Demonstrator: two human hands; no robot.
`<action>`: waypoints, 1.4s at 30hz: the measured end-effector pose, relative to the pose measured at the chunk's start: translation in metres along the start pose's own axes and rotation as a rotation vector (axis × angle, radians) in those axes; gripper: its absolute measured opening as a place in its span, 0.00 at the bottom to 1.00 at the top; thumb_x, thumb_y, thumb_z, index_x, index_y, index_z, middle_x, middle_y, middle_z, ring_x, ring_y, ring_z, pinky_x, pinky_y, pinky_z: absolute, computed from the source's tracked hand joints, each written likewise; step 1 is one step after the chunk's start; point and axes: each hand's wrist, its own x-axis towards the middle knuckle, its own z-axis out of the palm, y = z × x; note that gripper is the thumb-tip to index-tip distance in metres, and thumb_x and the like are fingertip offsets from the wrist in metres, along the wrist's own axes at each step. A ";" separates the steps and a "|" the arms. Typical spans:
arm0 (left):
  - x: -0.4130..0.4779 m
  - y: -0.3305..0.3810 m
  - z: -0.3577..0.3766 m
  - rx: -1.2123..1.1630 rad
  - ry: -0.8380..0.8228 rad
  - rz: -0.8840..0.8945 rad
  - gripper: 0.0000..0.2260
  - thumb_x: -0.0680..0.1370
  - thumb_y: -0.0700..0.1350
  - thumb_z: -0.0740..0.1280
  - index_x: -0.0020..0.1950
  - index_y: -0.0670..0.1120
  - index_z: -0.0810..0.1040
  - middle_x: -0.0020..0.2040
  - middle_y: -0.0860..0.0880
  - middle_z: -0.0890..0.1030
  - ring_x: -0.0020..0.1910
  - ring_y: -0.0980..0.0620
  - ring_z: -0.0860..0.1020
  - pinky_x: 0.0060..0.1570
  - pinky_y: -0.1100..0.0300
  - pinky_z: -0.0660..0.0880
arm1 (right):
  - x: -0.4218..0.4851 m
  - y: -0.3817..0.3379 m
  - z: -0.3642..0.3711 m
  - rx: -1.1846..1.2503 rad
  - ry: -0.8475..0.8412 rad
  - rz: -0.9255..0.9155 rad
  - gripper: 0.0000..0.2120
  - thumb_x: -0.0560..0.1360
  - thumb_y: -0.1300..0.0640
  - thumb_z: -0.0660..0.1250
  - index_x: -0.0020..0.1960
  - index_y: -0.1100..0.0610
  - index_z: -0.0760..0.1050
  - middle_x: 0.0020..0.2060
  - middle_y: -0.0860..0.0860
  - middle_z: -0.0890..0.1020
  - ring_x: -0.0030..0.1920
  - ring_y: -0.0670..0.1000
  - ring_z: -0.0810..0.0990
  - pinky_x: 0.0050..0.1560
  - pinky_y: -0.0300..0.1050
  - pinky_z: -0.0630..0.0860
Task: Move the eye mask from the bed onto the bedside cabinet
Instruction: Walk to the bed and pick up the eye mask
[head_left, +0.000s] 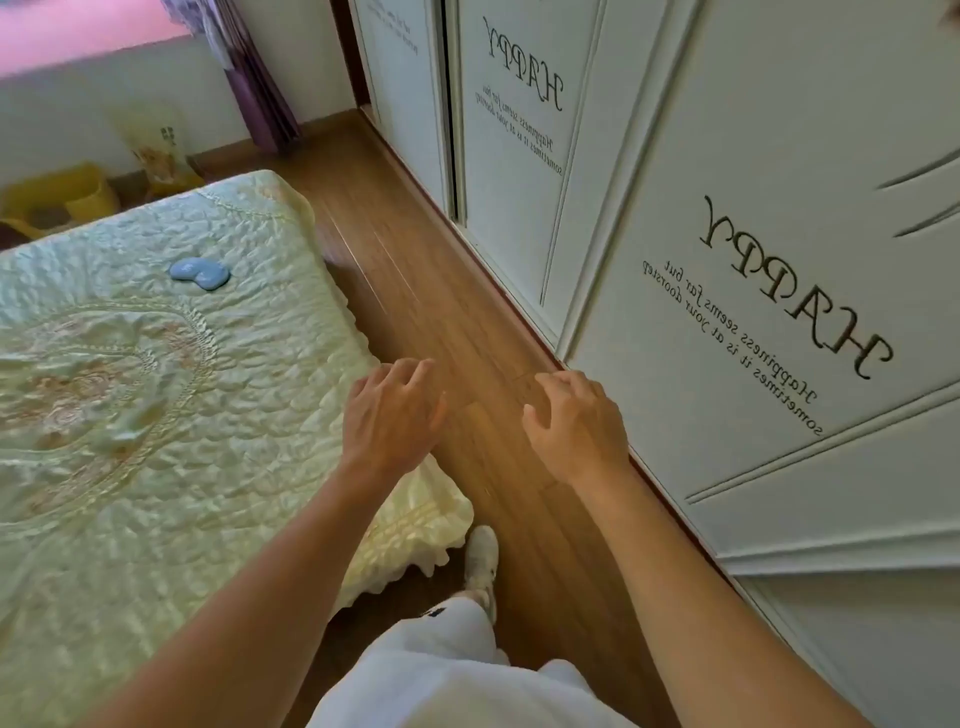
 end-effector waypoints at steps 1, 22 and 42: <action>0.008 -0.003 0.001 -0.014 -0.010 0.001 0.19 0.78 0.55 0.62 0.66 0.48 0.73 0.61 0.46 0.81 0.59 0.43 0.79 0.55 0.45 0.75 | 0.009 0.000 0.001 0.009 0.002 -0.008 0.22 0.79 0.47 0.63 0.70 0.55 0.74 0.66 0.55 0.79 0.64 0.57 0.78 0.55 0.53 0.79; 0.274 -0.107 0.036 -0.026 0.041 -0.237 0.20 0.78 0.56 0.60 0.67 0.50 0.73 0.62 0.48 0.81 0.58 0.46 0.79 0.54 0.49 0.76 | 0.347 -0.054 0.025 -0.101 -0.080 -0.235 0.19 0.77 0.48 0.66 0.66 0.55 0.77 0.61 0.55 0.82 0.59 0.57 0.81 0.55 0.55 0.79; 0.627 -0.181 0.061 0.032 0.037 -0.397 0.17 0.76 0.52 0.64 0.64 0.50 0.74 0.58 0.49 0.83 0.51 0.46 0.80 0.49 0.50 0.77 | 0.735 -0.096 0.046 -0.016 -0.151 -0.373 0.20 0.78 0.49 0.65 0.68 0.54 0.75 0.63 0.56 0.80 0.62 0.57 0.79 0.61 0.55 0.76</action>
